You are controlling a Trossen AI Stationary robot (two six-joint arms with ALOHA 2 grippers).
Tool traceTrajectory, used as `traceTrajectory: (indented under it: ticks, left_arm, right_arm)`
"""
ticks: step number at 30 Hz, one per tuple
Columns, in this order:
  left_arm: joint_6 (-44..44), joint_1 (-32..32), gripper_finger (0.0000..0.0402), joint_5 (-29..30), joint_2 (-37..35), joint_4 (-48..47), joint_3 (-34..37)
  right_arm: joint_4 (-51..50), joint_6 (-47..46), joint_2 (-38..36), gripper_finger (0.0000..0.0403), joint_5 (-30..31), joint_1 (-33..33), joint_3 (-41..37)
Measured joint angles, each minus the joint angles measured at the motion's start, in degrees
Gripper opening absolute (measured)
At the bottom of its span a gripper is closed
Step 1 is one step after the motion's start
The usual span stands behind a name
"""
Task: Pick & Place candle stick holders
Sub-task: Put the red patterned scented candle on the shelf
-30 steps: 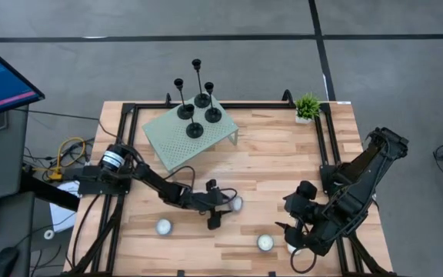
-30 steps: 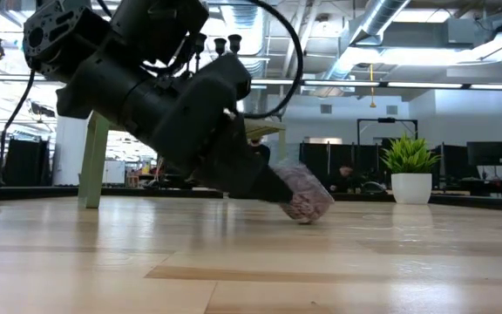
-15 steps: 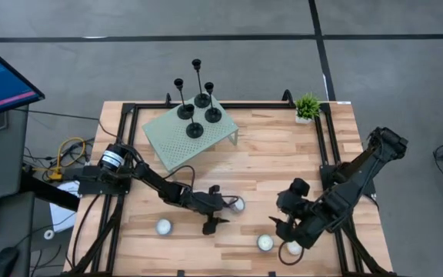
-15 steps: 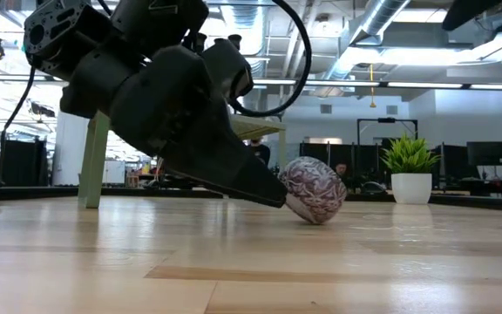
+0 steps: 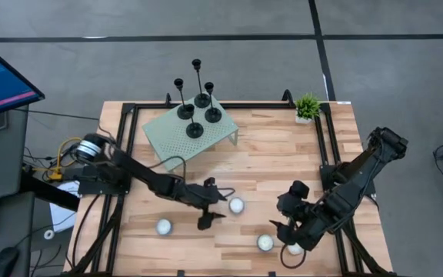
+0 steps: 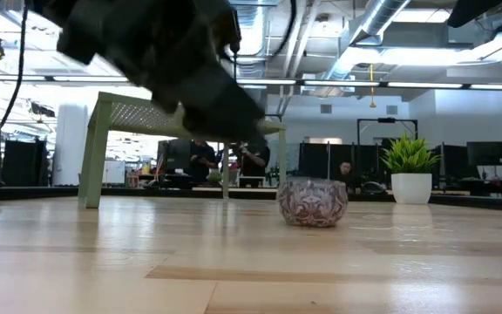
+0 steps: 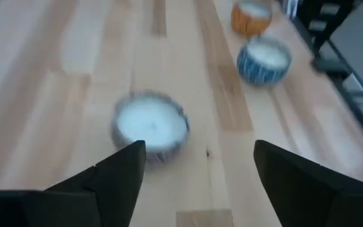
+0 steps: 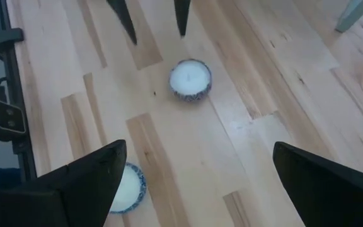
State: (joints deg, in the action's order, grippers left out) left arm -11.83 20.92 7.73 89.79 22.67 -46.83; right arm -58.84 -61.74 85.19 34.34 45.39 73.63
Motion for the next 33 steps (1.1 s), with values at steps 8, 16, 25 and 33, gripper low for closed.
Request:
traceTrajectory:
  ticks: [8,16,25,33]
  left_arm:
    - [-1.99,-3.11,0.0285,4.5,-7.88,-0.59,-0.04]
    - [-3.3,-6.35,0.031,-2.15,-2.29,5.43,0.0]
    - [-1.82,-6.46,0.0384,-3.28,2.87,5.9,-2.21]
    - [4.3,-5.02,0.0397,-2.75,8.93,5.8,-6.69]
  right_arm:
    - [0.01,-0.17,0.0,0.039,0.12,-0.02,0.0]
    - [0.48,-0.26,0.0,0.039,0.14,-0.96,0.0]
    - [1.1,-1.81,0.0,0.039,0.14,-1.36,0.0]
    - [1.2,-2.88,0.0,0.039,0.16,-1.44,0.0]
